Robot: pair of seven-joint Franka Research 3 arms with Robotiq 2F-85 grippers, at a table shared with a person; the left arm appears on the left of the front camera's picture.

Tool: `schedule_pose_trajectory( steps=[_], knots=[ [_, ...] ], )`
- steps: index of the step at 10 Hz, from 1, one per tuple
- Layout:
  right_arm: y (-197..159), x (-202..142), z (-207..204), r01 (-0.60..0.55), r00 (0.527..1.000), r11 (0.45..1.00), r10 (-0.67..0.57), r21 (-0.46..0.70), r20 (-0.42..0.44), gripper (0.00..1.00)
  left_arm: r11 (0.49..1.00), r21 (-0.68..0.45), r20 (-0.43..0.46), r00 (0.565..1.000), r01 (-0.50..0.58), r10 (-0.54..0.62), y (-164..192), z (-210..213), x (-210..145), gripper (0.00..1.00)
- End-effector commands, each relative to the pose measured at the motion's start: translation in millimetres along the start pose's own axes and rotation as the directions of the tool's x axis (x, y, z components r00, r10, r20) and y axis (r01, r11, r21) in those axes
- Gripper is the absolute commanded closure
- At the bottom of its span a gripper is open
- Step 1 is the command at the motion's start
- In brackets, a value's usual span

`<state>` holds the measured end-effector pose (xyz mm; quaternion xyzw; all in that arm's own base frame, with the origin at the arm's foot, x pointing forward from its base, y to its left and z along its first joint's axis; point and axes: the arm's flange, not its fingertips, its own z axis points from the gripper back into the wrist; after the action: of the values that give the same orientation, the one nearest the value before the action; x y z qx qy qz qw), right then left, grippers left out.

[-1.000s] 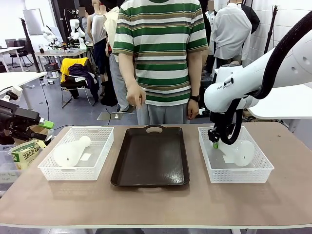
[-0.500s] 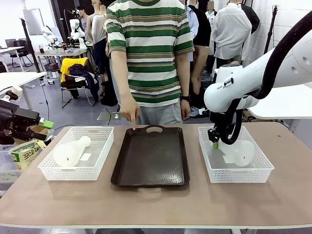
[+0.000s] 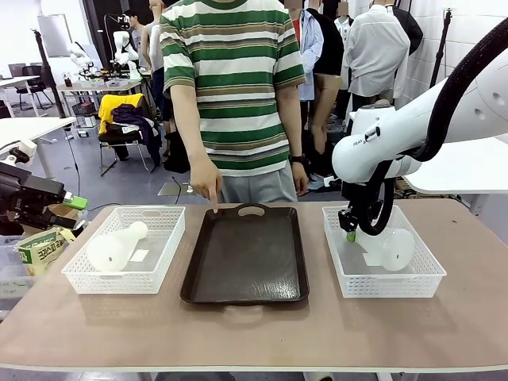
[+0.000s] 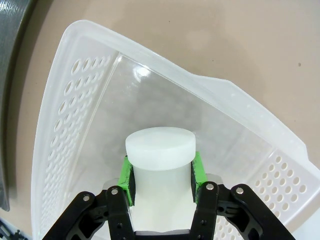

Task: Prepare the laboratory tools.
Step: While moving the picked Big flask to the Handle tray indicated by the person, stop as directed by the person.

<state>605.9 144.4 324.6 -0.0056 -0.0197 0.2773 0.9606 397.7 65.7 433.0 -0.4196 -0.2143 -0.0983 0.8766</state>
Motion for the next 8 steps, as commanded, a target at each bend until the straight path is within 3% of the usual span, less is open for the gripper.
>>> schedule_pose_trajectory(
  steps=[1,5,8],
  knots=[
    [0,1,-1,-0.008,1.000,1.000,0.008,-0.004,0.008,1.00,1.000,-0.016,0.013,1.000,0.007,-0.007,1,0,1,0.00],
    [-2,-12,12,0.033,0.999,0.999,-0.034,-0.035,-0.026,1.00,1.000,-0.016,0.013,1.000,0.007,-0.007,1,0,1,0.00],
    [-2,-34,77,0.114,0.993,0.992,-0.112,-0.048,0.029,1.00,1.000,-0.016,0.013,1.000,0.007,-0.007,1,0,1,0.00]
  ],
)
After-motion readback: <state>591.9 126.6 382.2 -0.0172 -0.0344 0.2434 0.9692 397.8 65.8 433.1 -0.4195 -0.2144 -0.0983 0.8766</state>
